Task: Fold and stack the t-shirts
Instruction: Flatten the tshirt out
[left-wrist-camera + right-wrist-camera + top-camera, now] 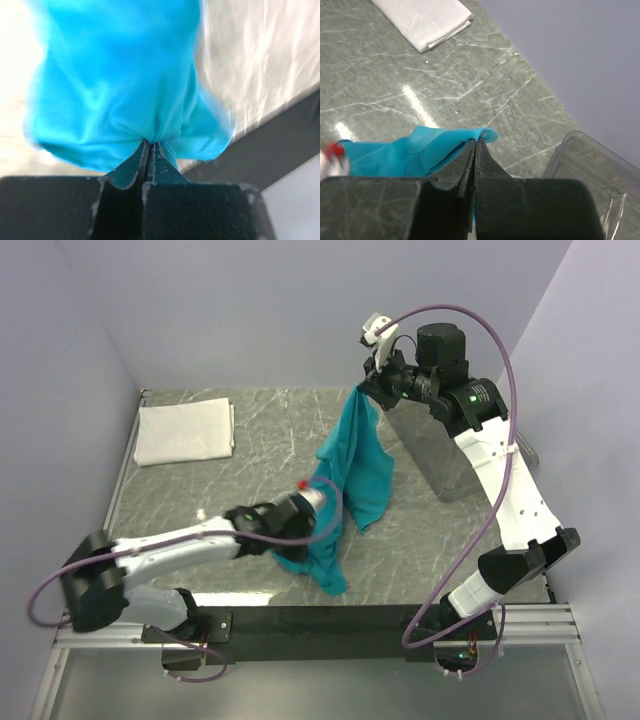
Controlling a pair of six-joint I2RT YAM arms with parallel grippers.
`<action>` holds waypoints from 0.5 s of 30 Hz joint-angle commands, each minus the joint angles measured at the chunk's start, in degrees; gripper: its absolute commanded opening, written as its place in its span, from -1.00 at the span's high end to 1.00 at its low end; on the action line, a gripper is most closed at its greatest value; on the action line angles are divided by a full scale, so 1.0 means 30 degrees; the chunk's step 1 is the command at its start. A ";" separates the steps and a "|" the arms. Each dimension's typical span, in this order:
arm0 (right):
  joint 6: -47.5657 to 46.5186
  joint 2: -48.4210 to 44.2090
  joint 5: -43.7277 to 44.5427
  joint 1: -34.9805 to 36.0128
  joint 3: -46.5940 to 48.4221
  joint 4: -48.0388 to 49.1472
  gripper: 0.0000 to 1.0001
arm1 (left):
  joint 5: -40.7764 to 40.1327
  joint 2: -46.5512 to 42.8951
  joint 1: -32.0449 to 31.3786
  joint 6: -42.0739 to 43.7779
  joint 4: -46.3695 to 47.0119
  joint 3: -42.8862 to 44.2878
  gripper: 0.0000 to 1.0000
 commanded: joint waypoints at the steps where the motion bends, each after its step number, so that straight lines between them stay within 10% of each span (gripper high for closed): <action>1: -0.0119 0.0911 0.0467 -0.0290 0.0867 0.0766 1.00 | -0.0550 -0.3268 0.3890 0.1381 -0.0688 0.1190 0.99; 9: 0.0760 0.5306 0.3454 -0.0817 0.9032 0.2756 1.00 | 0.0830 -0.0240 1.4933 0.6393 -0.0012 1.0666 0.99; 15: 0.0847 0.3882 0.3137 -0.2043 1.1446 0.5979 1.00 | 0.1060 0.2180 1.7287 0.6368 -0.0637 2.1433 0.99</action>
